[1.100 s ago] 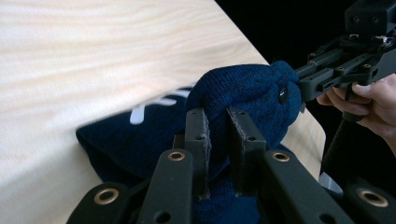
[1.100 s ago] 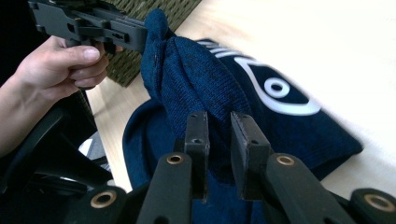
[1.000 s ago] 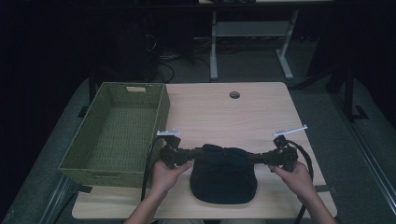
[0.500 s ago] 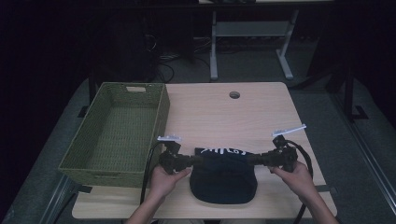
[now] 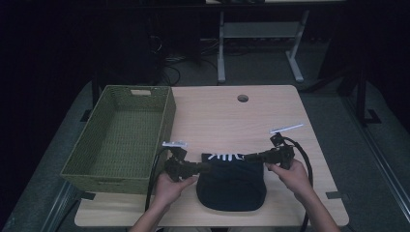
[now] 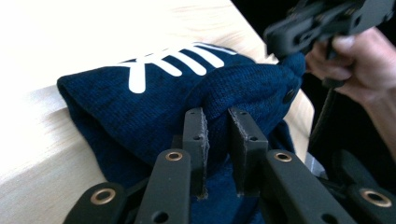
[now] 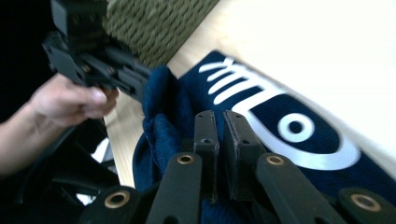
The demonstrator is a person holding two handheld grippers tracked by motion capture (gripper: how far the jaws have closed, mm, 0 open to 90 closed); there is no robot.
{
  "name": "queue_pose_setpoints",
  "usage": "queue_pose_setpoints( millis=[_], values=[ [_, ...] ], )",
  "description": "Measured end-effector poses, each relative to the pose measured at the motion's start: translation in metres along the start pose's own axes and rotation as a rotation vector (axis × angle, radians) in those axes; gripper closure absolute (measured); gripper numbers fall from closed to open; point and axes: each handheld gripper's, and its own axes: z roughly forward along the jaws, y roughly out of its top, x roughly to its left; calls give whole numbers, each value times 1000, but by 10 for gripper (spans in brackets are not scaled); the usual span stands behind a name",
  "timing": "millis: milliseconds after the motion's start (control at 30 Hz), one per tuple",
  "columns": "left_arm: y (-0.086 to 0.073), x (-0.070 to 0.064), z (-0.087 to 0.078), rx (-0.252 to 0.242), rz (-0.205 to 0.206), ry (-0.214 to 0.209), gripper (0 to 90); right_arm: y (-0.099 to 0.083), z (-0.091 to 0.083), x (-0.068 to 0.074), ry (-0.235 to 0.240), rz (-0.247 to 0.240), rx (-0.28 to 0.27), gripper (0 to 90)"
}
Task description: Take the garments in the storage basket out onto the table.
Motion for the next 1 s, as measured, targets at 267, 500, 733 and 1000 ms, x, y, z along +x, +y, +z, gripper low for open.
queue_pose_setpoints(
  millis=[267, 500, 733, 1000],
  values=[
    [9, -9, -6, -18, -6, -30, 731, -9, 9, 5, 5, -18, 53, 834],
    [18, -16, -10, -48, -1, -42, 738, -20, 13, 2, 9, 4, 85, 833],
    [21, -17, -2, -27, 0, -21, 738, -25, 20, 7, 30, -24, 141, 833],
    [9, -18, 23, 68, -1, -22, 750, -20, 15, 16, 41, -51, 85, 822]
  ],
)
